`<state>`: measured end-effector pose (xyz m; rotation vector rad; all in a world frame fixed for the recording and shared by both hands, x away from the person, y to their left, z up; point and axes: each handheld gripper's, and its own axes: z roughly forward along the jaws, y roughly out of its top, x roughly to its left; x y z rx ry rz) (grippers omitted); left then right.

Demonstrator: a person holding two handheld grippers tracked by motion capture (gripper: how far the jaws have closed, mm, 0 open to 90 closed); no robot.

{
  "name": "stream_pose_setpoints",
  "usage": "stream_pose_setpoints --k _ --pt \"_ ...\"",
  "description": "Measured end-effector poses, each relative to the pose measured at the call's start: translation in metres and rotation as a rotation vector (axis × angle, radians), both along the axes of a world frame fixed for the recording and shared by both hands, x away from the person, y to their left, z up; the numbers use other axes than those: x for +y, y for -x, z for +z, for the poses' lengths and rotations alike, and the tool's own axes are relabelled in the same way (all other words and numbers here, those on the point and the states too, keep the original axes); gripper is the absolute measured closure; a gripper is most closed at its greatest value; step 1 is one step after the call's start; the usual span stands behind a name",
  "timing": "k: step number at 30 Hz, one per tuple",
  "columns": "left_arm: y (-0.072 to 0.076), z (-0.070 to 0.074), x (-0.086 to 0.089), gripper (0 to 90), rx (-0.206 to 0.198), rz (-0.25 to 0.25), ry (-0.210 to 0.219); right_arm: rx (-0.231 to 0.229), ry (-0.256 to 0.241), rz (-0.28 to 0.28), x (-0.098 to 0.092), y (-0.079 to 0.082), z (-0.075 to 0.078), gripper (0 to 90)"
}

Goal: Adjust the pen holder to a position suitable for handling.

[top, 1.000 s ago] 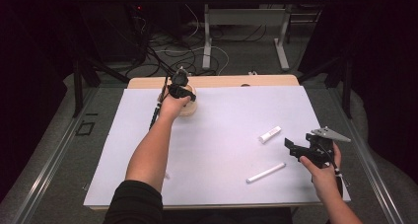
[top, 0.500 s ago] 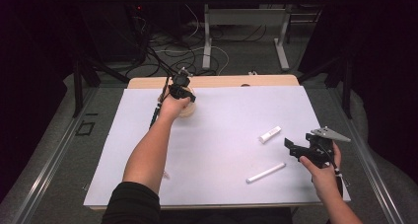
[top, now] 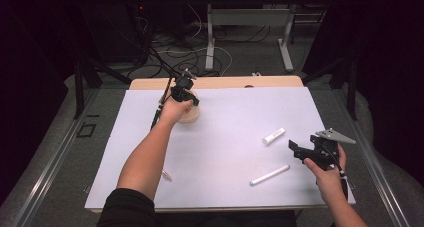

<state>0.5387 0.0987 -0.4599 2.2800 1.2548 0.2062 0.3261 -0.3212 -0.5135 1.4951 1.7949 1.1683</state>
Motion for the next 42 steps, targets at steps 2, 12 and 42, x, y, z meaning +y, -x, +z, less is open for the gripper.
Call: stream_pose_setpoints --k 2,12,42 --pt "0.003 0.002 -0.001 76.6 -0.002 -0.007 -0.001 -0.007 -0.004 0.001 0.0 0.0 0.0 12.3" --pt "0.021 0.005 -0.009 76.2 -0.005 -0.06 0.024 -0.007 -0.005 -0.003 0.0 0.0 0.0 12.2" --pt "0.11 0.025 -0.05 75.5 -0.023 -0.191 0.002 -0.014 -0.012 0.005 0.004 0.003 0.002 12.2"
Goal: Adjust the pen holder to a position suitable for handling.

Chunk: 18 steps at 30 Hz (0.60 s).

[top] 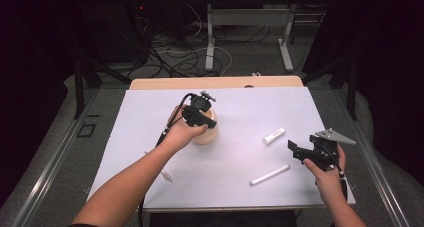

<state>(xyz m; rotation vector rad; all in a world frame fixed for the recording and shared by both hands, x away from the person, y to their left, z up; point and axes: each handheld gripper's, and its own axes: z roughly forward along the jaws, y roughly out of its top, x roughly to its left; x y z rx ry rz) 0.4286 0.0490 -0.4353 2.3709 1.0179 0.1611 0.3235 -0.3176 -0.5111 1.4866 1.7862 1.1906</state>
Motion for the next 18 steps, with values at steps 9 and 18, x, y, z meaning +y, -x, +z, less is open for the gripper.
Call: stream_pose_setpoints --k 9,18 --pt "0.017 -0.005 -0.014 75.4 0.023 -0.038 0.0 0.001 0.0 -0.006 0.0 0.0 -0.001 12.3" --pt "0.025 -0.018 -0.027 75.4 0.055 -0.074 -0.021 0.008 0.009 0.005 -0.001 -0.001 -0.001 12.3"
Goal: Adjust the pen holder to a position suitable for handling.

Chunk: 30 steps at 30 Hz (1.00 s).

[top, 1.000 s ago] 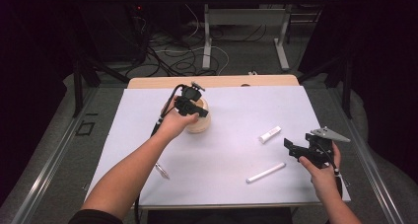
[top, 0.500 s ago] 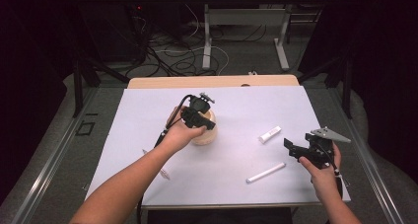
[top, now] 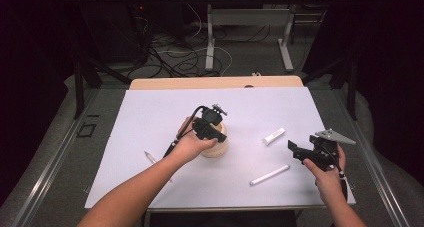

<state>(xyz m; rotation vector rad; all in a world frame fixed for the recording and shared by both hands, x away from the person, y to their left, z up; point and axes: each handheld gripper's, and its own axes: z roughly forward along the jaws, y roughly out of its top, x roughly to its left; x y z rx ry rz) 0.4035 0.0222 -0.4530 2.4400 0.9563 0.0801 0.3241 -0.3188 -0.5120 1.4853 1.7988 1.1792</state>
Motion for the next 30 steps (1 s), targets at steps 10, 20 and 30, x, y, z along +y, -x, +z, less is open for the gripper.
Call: stream_pose_setpoints --k 10,20,30 --pt "0.005 0.001 -0.007 75.3 0.003 -0.018 -0.005 -0.004 -0.008 -0.009 0.001 0.0 -0.001 12.3" --pt "0.006 -0.004 -0.013 75.5 0.011 -0.026 0.0 -0.004 -0.008 -0.007 0.001 0.0 -0.001 12.3" --pt "0.009 -0.004 -0.013 75.3 0.003 -0.051 -0.003 -0.001 -0.001 -0.003 0.0 0.0 0.0 12.5"
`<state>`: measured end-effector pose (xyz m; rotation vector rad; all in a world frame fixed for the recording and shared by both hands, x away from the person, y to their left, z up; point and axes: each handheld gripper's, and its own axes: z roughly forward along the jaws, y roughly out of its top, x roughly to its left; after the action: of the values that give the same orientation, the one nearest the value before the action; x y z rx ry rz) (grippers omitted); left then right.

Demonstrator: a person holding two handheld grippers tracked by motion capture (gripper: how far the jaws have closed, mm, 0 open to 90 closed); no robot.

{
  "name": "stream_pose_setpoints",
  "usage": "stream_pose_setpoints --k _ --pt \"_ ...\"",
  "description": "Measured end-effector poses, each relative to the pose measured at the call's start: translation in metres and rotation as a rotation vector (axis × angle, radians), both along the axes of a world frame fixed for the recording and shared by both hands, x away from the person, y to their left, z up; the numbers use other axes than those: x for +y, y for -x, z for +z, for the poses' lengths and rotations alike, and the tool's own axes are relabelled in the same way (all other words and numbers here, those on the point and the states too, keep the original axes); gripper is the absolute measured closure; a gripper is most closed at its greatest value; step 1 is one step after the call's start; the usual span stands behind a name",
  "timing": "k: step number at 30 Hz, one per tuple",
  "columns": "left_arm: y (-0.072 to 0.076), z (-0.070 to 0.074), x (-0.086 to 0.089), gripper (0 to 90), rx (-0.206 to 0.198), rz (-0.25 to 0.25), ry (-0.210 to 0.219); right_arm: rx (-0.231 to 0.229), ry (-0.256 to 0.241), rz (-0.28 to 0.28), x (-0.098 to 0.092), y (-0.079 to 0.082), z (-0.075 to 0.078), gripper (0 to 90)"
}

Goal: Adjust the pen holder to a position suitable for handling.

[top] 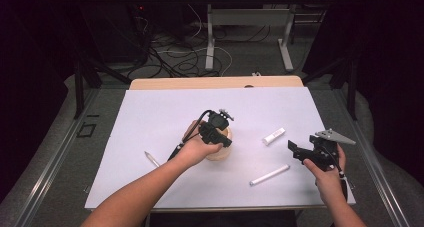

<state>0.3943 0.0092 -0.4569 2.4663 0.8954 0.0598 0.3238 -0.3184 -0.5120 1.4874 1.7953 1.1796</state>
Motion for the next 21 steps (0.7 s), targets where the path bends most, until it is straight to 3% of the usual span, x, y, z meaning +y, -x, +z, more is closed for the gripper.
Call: stream_pose_setpoints --k 10,21 --pt "0.001 0.0 0.001 74.7 -0.008 -0.011 0.005 0.005 -0.004 -0.001 0.001 0.0 0.0 12.6" --pt "0.005 0.009 0.014 65.3 -0.019 0.018 0.091 0.004 -0.003 -0.002 0.001 0.001 0.0 12.6"
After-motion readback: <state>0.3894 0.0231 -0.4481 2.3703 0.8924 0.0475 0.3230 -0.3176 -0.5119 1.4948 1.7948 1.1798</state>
